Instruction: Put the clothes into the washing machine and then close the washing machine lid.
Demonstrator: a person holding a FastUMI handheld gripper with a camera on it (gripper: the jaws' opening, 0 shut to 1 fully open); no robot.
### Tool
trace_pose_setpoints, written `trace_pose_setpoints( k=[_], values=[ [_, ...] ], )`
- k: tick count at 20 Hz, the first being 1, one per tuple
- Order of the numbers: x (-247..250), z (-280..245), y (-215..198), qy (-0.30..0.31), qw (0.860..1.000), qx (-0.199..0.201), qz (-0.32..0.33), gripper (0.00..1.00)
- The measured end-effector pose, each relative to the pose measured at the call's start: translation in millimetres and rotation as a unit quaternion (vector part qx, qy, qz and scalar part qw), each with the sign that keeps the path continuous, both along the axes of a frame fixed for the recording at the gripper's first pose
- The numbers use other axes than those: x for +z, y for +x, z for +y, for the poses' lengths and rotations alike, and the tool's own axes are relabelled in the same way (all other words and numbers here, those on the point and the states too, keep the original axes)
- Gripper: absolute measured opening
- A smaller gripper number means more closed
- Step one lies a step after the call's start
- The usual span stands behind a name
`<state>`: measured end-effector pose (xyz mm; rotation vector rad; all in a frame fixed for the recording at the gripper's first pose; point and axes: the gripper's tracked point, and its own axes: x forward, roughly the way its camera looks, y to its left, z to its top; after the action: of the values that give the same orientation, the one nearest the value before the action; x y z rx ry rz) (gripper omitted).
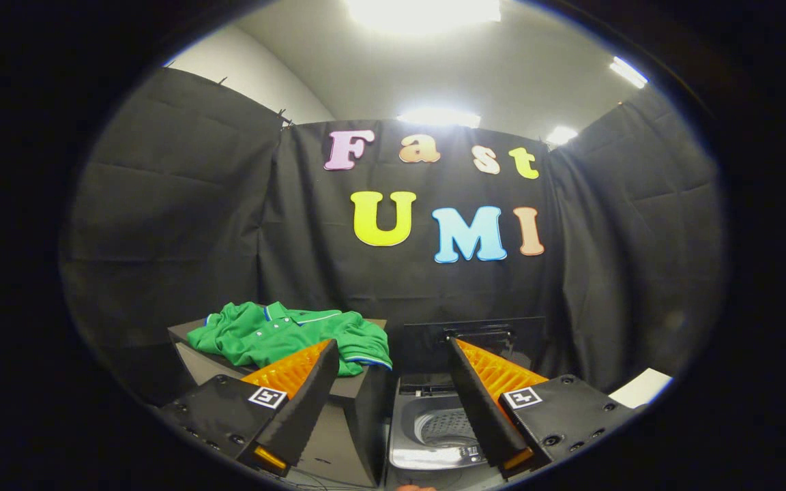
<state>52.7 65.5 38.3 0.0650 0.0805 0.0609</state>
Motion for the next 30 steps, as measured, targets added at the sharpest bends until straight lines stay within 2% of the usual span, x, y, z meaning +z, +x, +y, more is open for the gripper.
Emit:
trace_pose_setpoints(
  k=[3, 9, 14, 17, 25, 30],
  values=[
    [-5, 22, 11, 0.026, 0.999, 0.006, 0.041, 0.99],
    [25, 42, 46, 0.029, 0.998, 0.01, 0.051, 0.99],
    [42, 81, 85, 0.044, 0.995, 0.054, 0.077, 0.97],
    [41, 99, 106, 0.033, 0.992, 0.062, 0.108, 0.97],
    [18, 155, 152, 0.002, 0.973, 0.09, 0.212, 0.97],
    [-10, 176, 172, -0.006, 0.954, 0.106, 0.281, 0.98]
  ],
)
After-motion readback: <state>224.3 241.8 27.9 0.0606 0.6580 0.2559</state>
